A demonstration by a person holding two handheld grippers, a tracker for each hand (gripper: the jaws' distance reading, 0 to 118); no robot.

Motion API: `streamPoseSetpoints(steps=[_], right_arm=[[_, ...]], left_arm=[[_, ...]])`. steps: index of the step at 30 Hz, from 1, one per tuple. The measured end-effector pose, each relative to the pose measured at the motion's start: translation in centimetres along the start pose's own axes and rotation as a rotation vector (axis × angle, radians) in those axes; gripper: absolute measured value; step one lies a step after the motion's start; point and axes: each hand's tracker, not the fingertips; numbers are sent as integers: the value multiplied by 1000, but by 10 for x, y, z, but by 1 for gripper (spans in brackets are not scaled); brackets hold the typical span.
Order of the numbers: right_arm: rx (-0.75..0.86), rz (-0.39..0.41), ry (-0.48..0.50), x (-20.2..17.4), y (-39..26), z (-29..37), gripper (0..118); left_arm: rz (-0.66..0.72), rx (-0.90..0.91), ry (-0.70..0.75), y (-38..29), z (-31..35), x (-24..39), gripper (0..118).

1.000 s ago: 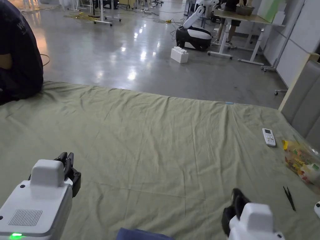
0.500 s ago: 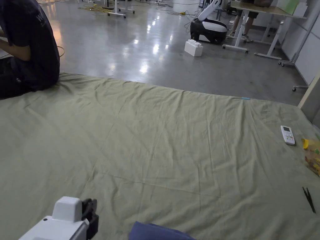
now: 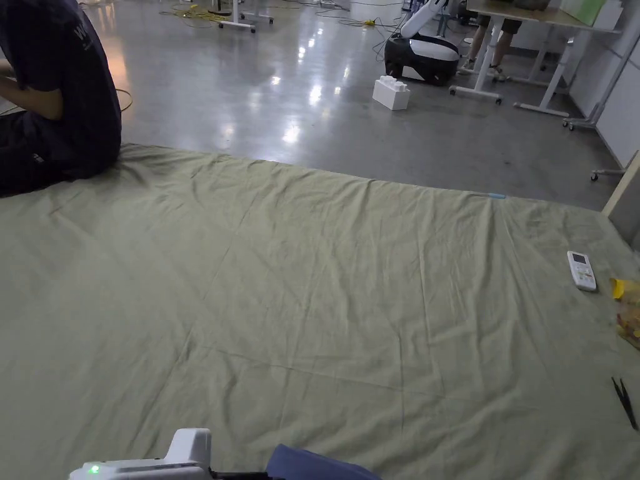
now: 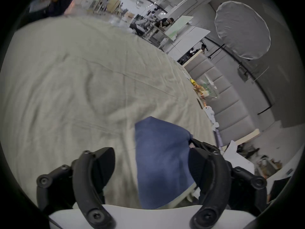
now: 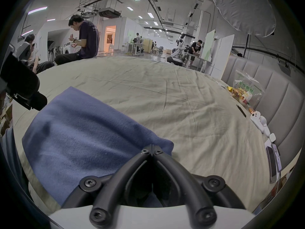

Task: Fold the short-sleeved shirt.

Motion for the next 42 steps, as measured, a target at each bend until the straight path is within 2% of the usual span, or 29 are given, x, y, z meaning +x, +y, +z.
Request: streamPoseSetpoints(steps=[3,6,10,12,13,14,16,19,23,25,32,36,42], right_arm=[[-1,-3,1,2,-3,-2,0],[-1,-8,1,1,-2,-1,0],[-2,-14,2,2,0,1,0],[-3,-18,6,3,-1,1,0],[-3,-21,6,3,1,2,0],[-3,-24,7,3,1,2,0],[-3,-40,11,6,1,3,0],[2,-41,22,8,-1,2,0],[8,-29,27,10,-1,3,0],[10,-25,26,10,0,2,1],[19,-25,36,6,7,5,1],[65,-71,35,16,27,14,1],[154,-100,-1,46,76,19,1]], left_arm=[[59,-102,-136,3,-26,-15,101],[155,-228,-158,-1,-58,-25,101],[188,-137,-277,0,-67,-27,101],[251,-143,-272,-2,-71,-31,99],[242,-143,-253,-3,-72,-31,94],[234,-139,-236,-2,-73,-36,82],[173,-133,-170,-5,-72,-41,50],[260,-114,-248,-14,-71,-44,39],[248,-104,-264,-14,-61,-34,30],[253,-92,-302,-13,-56,-30,28],[279,-77,-300,-11,-37,-20,26],[299,-35,-307,4,-4,-39,26],[223,1,-158,47,82,-92,26]])
